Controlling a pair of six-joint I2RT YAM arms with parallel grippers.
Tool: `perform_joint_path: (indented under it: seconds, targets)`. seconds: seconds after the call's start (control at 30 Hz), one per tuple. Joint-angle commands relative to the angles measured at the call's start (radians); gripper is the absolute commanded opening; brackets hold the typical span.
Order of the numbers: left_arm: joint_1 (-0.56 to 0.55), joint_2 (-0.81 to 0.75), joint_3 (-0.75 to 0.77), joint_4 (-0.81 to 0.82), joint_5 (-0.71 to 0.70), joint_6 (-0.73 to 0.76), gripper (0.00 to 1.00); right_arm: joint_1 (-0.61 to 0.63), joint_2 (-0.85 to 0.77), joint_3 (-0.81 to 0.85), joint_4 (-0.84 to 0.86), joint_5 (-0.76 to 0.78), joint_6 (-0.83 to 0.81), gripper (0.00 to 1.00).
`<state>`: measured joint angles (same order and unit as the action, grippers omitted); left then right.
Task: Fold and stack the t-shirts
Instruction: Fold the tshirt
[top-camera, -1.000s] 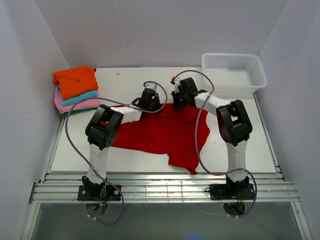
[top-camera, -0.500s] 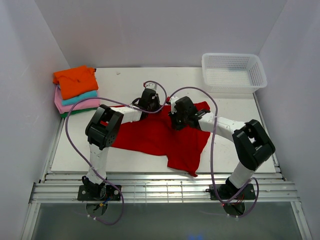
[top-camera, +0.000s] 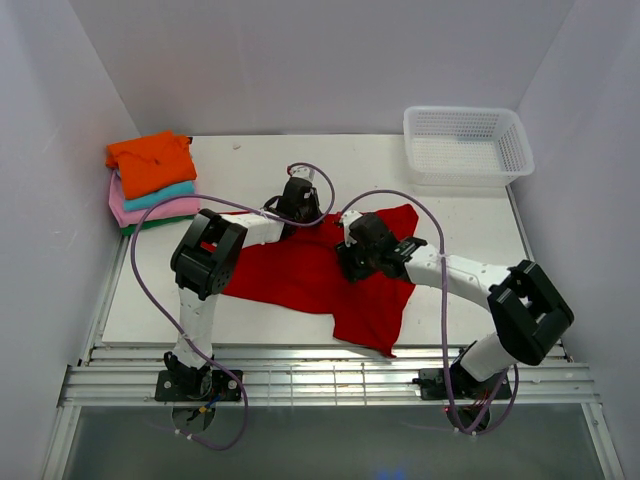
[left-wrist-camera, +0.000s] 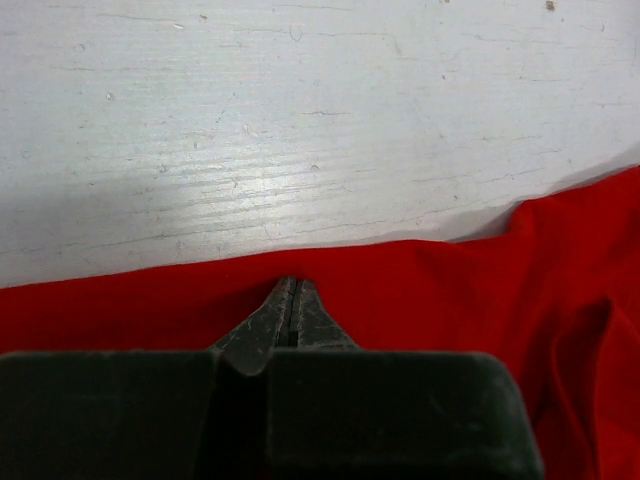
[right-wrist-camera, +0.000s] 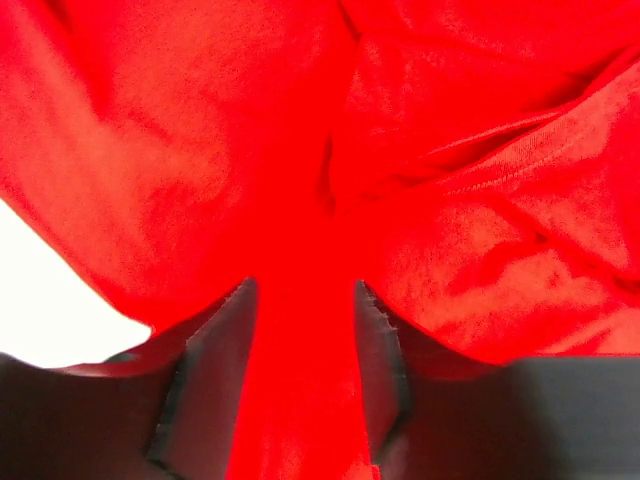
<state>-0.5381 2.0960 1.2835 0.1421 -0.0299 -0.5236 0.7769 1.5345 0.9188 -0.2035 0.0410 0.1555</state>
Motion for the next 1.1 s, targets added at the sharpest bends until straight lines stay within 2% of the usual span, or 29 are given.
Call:
perform_joint_path:
  seconds: [0.0,0.07,0.17,0.5,0.73,0.9,1.0,1.03,1.07]
  targets:
    - [-0.003,-0.068,0.020,-0.012,-0.013,0.014,0.00,0.015,-0.092,-0.015,0.009,0.045,0.007,0.52]
    - [-0.006,-0.073,0.023,-0.013,-0.011,0.014,0.00,0.015,-0.108,-0.003,0.022,0.112,-0.005,0.62]
    - [-0.023,-0.091,0.034,-0.006,-0.013,0.019,0.00,0.007,-0.068,0.064,0.026,0.210,-0.039,0.65]
    - [-0.117,-0.134,0.059,-0.010,0.013,0.005,0.00,-0.183,0.150,0.253,0.059,0.169,-0.066,0.59]
    - [-0.146,-0.125,0.008,0.004,0.025,-0.032,0.00,-0.243,0.308,0.351,0.062,0.140,-0.122,0.57]
    - [-0.161,-0.106,0.011,0.007,0.030,-0.035,0.00,-0.260,0.363,0.385,0.079,0.123,-0.140,0.56]
    - [-0.166,-0.091,0.016,0.005,0.028,-0.036,0.00,-0.263,0.375,0.387,0.076,0.126,-0.140,0.42]
    - [-0.169,-0.087,0.017,0.007,0.028,-0.038,0.00,-0.263,0.368,0.384,0.075,0.129,-0.137,0.29]
    - [-0.169,-0.085,0.019,0.007,0.059,-0.041,0.00,-0.265,0.360,0.376,0.073,0.131,-0.134,0.24]
